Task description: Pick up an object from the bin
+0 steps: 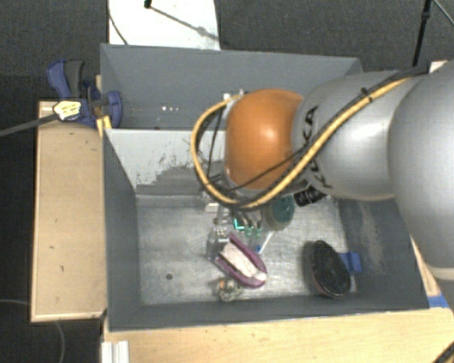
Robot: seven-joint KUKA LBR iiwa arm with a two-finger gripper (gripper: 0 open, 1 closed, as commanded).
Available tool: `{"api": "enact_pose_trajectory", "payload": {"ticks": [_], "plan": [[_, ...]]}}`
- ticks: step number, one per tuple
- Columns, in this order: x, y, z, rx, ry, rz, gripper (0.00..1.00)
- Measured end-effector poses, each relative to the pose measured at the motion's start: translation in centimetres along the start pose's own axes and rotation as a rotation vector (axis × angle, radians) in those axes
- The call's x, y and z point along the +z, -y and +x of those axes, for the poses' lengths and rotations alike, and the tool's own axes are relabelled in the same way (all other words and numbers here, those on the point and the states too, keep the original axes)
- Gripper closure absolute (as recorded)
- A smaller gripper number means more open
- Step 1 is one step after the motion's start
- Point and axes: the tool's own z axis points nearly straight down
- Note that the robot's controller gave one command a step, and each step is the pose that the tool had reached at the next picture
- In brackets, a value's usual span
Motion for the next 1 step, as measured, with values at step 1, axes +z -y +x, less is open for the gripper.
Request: {"api": "enact_pose_trajectory", "payload": {"ticks": [1], "plan": [[-2.09, 7.87, 2.02, -0.088, 0.006, 0.004, 0.00]]}}
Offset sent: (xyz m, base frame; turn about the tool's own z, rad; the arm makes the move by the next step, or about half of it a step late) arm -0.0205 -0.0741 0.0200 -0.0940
